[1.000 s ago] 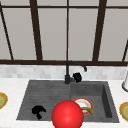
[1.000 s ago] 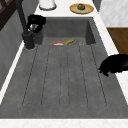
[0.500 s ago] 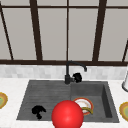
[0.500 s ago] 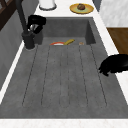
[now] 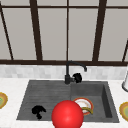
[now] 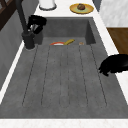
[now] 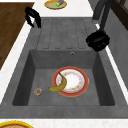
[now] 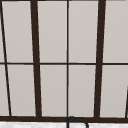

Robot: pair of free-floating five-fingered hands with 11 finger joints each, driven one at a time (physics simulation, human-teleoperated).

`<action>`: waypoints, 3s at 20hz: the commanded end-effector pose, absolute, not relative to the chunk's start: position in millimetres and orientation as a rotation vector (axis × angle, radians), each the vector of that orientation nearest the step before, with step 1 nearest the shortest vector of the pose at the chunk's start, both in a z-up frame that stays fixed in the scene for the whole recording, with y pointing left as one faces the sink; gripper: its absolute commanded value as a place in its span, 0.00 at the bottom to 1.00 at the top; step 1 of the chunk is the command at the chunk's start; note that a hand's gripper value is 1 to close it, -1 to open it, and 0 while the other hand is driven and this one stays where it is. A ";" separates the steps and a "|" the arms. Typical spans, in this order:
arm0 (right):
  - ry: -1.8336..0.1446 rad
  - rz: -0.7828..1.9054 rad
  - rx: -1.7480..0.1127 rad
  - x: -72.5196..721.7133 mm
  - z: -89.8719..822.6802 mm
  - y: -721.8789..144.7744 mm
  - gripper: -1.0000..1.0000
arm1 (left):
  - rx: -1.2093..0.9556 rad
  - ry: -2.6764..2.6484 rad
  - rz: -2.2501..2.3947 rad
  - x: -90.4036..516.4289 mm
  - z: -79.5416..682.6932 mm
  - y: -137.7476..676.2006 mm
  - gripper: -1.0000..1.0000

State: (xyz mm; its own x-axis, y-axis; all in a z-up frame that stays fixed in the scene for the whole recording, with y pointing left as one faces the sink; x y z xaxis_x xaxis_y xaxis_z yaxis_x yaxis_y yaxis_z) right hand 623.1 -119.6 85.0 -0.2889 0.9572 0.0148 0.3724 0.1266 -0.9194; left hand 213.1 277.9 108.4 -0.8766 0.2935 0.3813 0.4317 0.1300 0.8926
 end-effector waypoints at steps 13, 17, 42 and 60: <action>-1.709 1.151 -1.275 597.5 113.6 -146.6 0.00 | -0.734 -2.274 -1.861 213.1 108.4 277.9 0.50; -1.699 1.126 -1.268 576.9 124.3 -157.1 0.00 | -0.734 -2.274 -1.861 213.1 108.4 277.9 0.50; -1.486 1.109 -1.095 424.9 131.8 -193.6 0.00 | -0.734 -2.274 -1.861 213.1 108.4 277.9 0.50; -1.515 1.123 -1.137 400.7 141.1 -207.0 0.00 | -0.734 -2.274 -1.861 213.1 108.4 277.9 0.50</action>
